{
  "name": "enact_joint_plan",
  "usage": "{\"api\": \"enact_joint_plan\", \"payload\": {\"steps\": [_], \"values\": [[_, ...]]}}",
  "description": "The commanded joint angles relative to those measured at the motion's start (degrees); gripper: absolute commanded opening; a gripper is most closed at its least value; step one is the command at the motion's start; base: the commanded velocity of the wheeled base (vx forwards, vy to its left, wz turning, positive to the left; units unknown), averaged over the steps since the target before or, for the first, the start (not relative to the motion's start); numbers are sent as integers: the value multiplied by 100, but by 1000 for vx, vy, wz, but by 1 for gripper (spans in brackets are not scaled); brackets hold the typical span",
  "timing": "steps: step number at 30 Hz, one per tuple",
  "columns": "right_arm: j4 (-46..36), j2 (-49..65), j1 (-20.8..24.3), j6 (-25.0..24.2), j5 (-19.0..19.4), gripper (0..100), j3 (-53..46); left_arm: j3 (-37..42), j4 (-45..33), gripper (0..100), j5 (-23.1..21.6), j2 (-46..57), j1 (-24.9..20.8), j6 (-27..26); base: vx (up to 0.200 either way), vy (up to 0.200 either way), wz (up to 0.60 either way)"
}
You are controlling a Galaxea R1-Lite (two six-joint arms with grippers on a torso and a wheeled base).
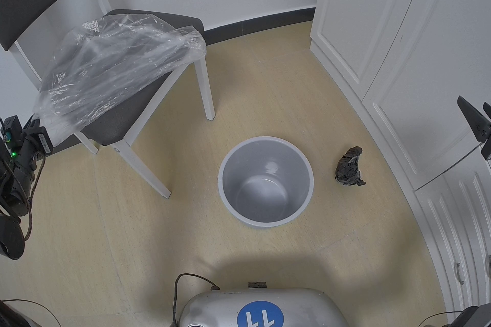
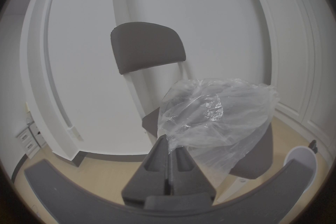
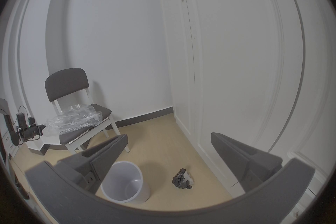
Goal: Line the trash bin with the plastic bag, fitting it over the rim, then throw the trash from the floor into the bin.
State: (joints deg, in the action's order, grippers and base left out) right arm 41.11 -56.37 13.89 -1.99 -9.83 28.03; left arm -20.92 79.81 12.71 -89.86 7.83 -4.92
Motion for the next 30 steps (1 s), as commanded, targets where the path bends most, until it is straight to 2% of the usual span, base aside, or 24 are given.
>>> {"api": "enact_joint_plan", "payload": {"steps": [1,5,10,15,19,24,28,30], "values": [[-6,3,-97,-12,-37,100,124,26,-1,0,-278,205,-229,53,0,0,0],[82,-340,-457,-74,-309,100,353,79,-1,0,-568,364,-739,290,0,0,0],[73,-489,-343,-91,-371,100,318,9,-10,0,-946,531,-1020,492,0,0,0],[99,-832,-123,-91,-371,100,353,-422,-27,0,-1087,531,-1240,677,0,0,0],[249,-1280,132,-83,-371,100,572,-685,-80,0,-1148,575,-1503,686,0,0,0],[996,-1904,448,-188,-380,100,151,-747,-80,0,-1069,566,-2083,703,0,0,0],[1374,-2071,844,-285,-389,100,-8,-685,-71,0,-911,583,-2391,703,0,0,0],[1479,-2159,1231,-417,-380,100,-43,-659,-62,0,-814,601,-2567,703,0,0,0]]}}
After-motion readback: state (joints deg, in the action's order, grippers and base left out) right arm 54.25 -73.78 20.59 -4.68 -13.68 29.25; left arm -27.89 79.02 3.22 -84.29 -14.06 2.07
